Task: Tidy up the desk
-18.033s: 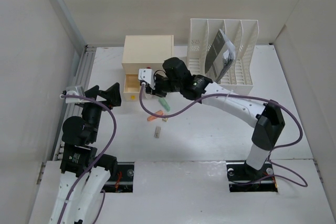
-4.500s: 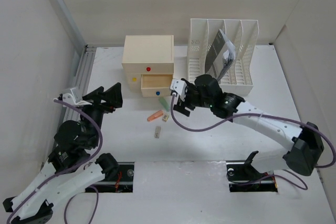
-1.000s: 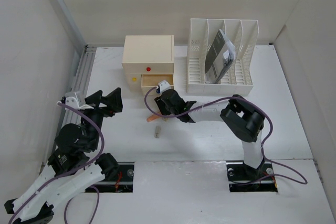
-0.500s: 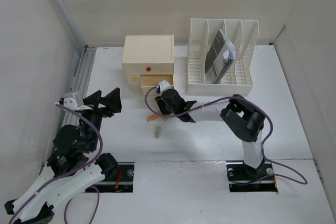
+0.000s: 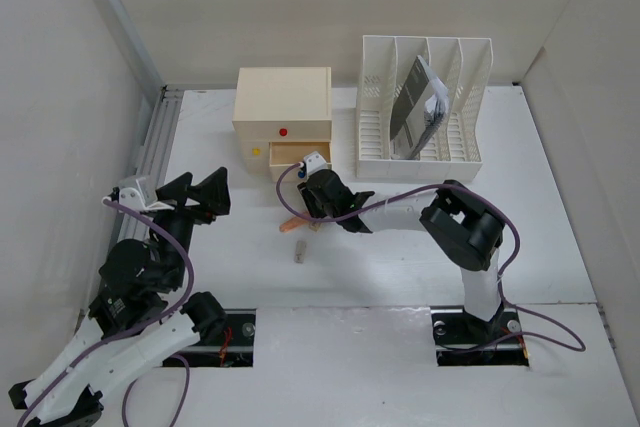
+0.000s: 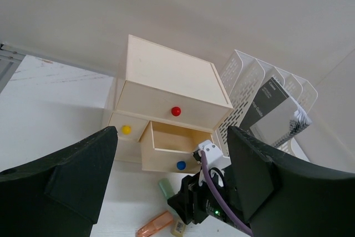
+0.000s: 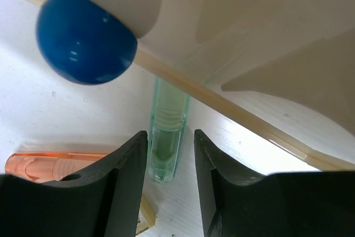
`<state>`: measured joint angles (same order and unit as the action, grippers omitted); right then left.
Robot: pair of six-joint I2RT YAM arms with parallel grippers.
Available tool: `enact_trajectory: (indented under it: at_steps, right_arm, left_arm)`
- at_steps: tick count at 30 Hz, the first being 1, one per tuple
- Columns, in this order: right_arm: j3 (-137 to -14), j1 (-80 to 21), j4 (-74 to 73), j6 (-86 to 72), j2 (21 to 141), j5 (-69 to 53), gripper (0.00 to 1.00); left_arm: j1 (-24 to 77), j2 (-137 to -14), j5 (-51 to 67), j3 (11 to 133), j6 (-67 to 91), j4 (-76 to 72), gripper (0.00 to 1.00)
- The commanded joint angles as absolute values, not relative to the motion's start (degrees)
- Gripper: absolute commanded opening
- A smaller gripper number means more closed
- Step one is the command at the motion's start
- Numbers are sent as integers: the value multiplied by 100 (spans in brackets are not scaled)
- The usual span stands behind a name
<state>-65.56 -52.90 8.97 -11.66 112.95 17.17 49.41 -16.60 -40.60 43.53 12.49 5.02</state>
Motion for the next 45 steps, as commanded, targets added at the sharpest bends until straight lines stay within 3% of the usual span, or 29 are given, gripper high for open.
enact_trajectory:
  at_steps: [1, 26, 31, 36, 45]
  right_arm:
    - [-6530, -5159, 193, -1521, 11505, 1785, 45]
    - [-6530, -5212, 141, -1468, 11821, 1600, 45]
    - [-6530, -5212, 141, -1468, 11821, 1600, 36]
    - [-6530, -5212, 141, -1468, 11821, 1600, 16]
    - [-6530, -5431, 141, -1310, 11497, 1723, 13]
  left_arm:
    - [4957, -1538, -4078, 4333, 1160, 237, 78]
    - [4957, -1433, -4131, 4333, 1107, 237, 78]
    - [4957, -1433, -4131, 4333, 1107, 237, 78]
    - [4957, -1433, -4131, 4333, 1107, 237, 78]
    - [4957, -1433, -4183, 4333, 1107, 237, 78]
